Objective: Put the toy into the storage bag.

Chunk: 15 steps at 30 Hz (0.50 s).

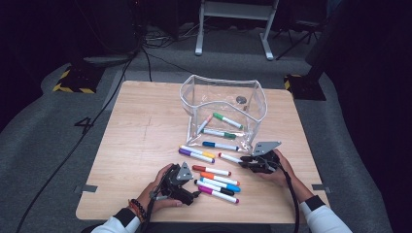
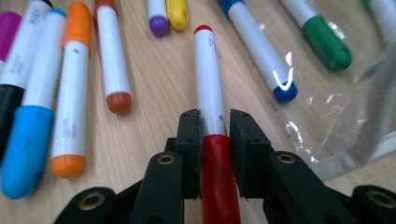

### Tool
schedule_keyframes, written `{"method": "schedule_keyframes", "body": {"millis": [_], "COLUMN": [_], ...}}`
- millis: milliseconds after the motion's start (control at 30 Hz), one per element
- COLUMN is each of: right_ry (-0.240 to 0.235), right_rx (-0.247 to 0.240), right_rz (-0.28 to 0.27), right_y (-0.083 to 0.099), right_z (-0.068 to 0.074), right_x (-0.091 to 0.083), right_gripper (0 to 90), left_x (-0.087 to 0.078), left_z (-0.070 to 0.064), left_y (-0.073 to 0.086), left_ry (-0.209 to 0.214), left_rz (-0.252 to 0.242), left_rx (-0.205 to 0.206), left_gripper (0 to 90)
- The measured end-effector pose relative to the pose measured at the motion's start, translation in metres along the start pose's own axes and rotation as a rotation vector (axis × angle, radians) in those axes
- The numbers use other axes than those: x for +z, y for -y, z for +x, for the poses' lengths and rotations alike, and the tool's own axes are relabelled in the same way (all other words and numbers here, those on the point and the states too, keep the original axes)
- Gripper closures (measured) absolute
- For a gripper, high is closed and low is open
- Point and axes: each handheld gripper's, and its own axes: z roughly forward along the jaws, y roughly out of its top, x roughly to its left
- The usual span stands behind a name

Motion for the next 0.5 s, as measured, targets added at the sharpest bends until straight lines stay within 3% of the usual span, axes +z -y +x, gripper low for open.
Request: {"method": "schedule_keyframes", "body": {"millis": [300,500], "right_ry": [0.025,0.044], "right_rx": [-0.028,-0.095], "right_rz": [-0.103,-0.151], "right_y": [-0.017,-0.042], "right_z": [0.003,0.011], "right_x": [-0.039,-0.064], "right_gripper": [75.1,75.1], "left_x": [0.000,0.000], "left_z": [0.000,0.000], "left_y": [0.000,0.000], "left_ry": [0.000,0.001], "left_rz": [0.001,0.000], "left_rx": [-0.001,-0.001], "left_gripper": [9.9,9.9]}}
